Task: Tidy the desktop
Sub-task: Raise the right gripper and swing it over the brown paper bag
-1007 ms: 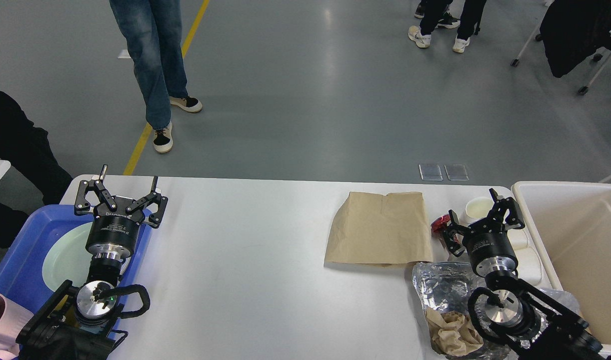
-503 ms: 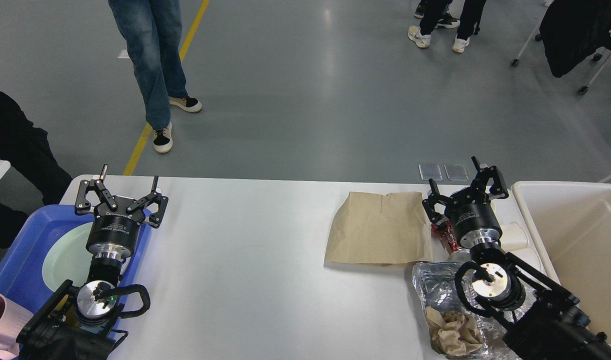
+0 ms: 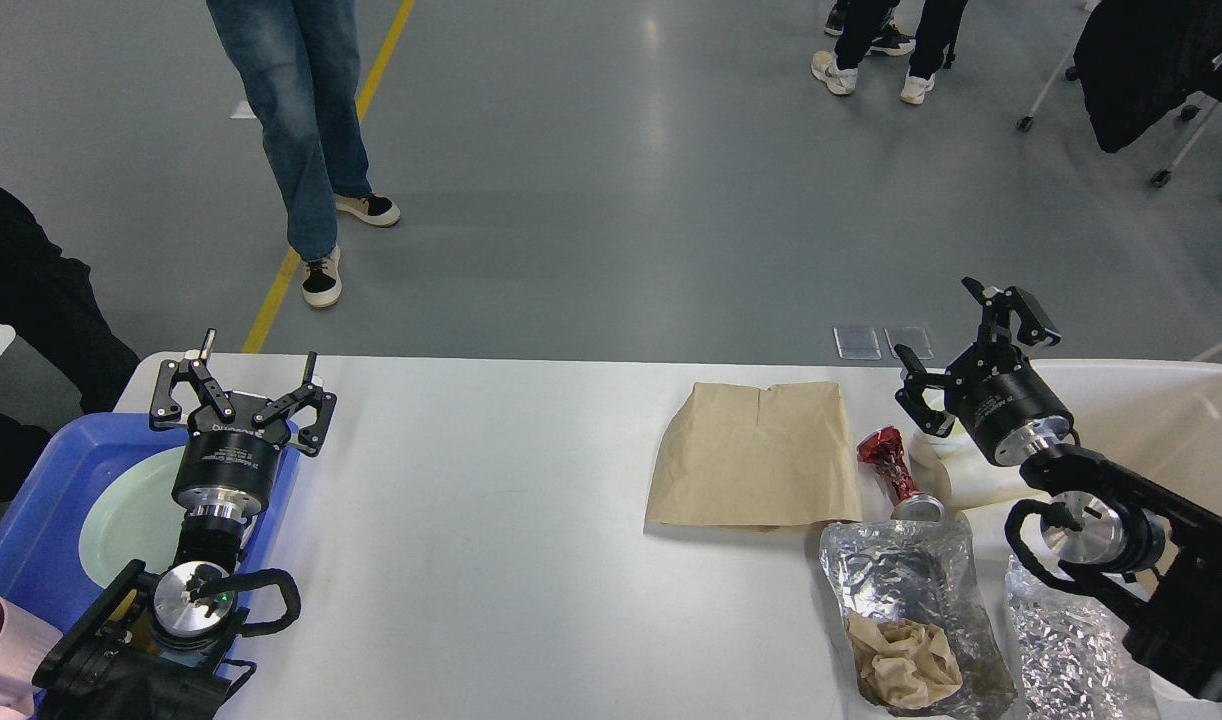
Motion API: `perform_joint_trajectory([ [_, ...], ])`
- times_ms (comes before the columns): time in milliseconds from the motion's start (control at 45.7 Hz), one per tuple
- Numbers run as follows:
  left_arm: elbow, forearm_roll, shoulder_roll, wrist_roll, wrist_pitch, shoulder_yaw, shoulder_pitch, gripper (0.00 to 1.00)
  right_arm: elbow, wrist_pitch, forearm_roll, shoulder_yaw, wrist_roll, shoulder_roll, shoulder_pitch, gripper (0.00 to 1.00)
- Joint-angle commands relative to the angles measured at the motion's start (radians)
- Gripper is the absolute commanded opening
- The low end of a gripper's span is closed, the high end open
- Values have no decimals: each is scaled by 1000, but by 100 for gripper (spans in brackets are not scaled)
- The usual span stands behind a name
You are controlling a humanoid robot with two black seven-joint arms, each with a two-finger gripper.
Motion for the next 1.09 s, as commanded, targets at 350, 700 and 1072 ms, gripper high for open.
perform_joint_trajectory([
  [350,0,0,0,0,0,2,0,96,1,8,6,-1192,0,-36,763,100],
  [700,0,0,0,0,0,-2,0,96,26,395,5,-1755,-37,300,1176,100],
  [1072,0,0,0,0,0,-2,0,96,268,530,17,-1770,-537,486,1427,100],
])
